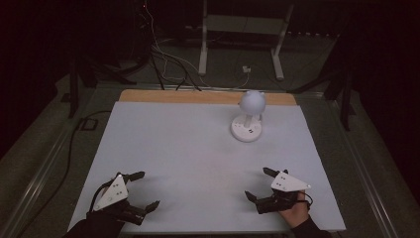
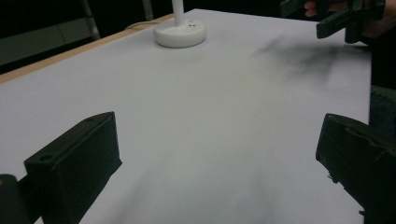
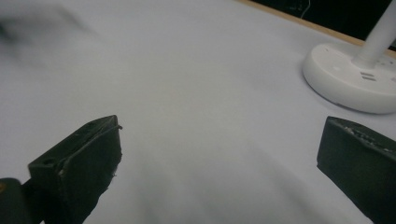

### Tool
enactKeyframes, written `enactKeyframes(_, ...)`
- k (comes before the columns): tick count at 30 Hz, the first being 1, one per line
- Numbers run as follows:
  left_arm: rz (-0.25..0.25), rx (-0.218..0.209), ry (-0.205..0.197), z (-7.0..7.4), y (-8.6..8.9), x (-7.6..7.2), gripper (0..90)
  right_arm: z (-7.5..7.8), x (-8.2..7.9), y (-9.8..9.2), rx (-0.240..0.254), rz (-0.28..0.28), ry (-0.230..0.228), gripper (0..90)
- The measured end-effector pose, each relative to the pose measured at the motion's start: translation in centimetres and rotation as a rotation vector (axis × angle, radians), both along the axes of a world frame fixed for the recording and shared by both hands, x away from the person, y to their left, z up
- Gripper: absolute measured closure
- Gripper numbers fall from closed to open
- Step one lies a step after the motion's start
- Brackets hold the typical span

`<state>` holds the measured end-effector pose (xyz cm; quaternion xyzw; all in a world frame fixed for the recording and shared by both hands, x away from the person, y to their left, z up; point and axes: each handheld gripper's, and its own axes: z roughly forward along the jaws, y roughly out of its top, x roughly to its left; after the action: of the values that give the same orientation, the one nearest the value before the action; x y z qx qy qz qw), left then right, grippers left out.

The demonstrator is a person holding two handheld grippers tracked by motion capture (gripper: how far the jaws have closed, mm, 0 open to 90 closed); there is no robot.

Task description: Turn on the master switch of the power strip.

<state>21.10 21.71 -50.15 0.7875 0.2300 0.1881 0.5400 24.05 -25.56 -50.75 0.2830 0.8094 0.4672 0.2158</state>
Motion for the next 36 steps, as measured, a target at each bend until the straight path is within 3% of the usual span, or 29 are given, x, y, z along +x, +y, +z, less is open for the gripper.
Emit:
enactKeyframes(6, -0.003, -0.005, 0.002, 0.0, 0.0, 0.0, 0.2, 0.0, -0.2, 0.0, -0.008, 0.007, 0.010, 0.0)
enactKeyframes(11, -0.012, -0.016, -0.003, 0.0, 0.1, -0.1, 0.2, -0.3, -0.3, -0.2, 0.017, -0.001, 0.014, 0.0)
enactKeyframes(13, -0.012, -0.017, -0.003, 0.0, 0.1, 0.0, 0.2, -0.3, -0.3, -0.2, 0.002, 0.003, 0.010, 0.0)
enactKeyframes(17, -0.021, -0.024, 0.001, 0.0, 0.1, -0.1, 0.2, -0.3, -0.3, -0.1, -0.024, 0.026, 0.023, 0.0)
enactKeyframes(26, -0.023, -0.028, 0.013, -0.1, 0.1, 0.0, 0.3, -0.2, -0.6, 0.6, -0.008, 0.095, 0.031, 0.0)
enactKeyframes(36, -0.026, -0.027, 0.021, -0.1, 0.1, 0.0, 0.3, 0.4, -0.7, 1.1, 0.021, 0.127, 0.089, 0.0)
